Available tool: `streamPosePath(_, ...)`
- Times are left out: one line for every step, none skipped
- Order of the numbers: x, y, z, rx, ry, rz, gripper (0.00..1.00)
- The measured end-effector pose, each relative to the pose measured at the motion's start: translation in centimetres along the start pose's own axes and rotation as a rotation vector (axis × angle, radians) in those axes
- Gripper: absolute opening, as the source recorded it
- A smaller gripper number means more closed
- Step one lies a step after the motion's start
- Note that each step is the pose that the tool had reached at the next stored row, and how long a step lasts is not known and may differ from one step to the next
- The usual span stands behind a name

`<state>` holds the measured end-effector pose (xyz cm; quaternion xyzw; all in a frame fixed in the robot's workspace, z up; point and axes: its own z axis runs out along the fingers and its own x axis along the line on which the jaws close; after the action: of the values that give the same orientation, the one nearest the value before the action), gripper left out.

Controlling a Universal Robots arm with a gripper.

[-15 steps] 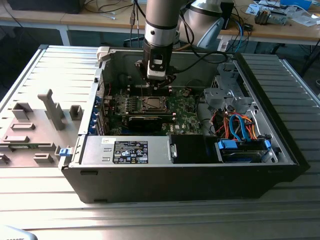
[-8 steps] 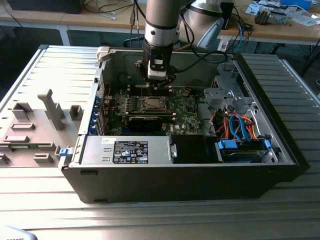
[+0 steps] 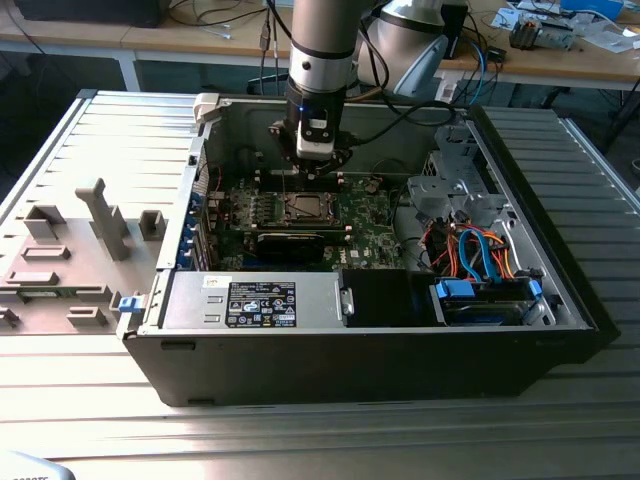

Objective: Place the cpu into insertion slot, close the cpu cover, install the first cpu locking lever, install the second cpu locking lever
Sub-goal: 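Install the first cpu locking lever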

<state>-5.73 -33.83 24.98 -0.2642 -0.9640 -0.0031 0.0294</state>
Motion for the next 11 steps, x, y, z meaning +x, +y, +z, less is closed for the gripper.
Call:
streamPosePath(0.00,0.00,0.00,0.0001,-0.0001,-0.003,0.11)
streamPosePath(0.00,0.00,0.00,0.0003,-0.0001,-0.005,0.11)
streamPosePath(0.00,0.00,0.00,0.0004,-0.0001,-0.008,0.11)
streamPosePath(0.00,0.00,0.00,0.0006,-0.0001,-0.010,0.11)
streamPosePath(0.00,0.00,0.00,0.0007,-0.0001,-0.013,0.11)
streamPosePath(0.00,0.00,0.00,0.0009,-0.0001,-0.017,0.11)
streamPosePath(0.00,0.00,0.00,0.0011,-0.0002,-0.019,0.11)
streamPosePath(0.00,0.00,0.00,0.0013,-0.0002,-0.022,0.11)
streamPosePath(0.00,0.00,0.00,0.0015,-0.0003,-0.026,0.11)
streamPosePath(0.00,0.00,0.00,0.0016,-0.0003,-0.029,0.11)
streamPosePath(0.00,0.00,0.00,0.0018,-0.0003,-0.031,0.11)
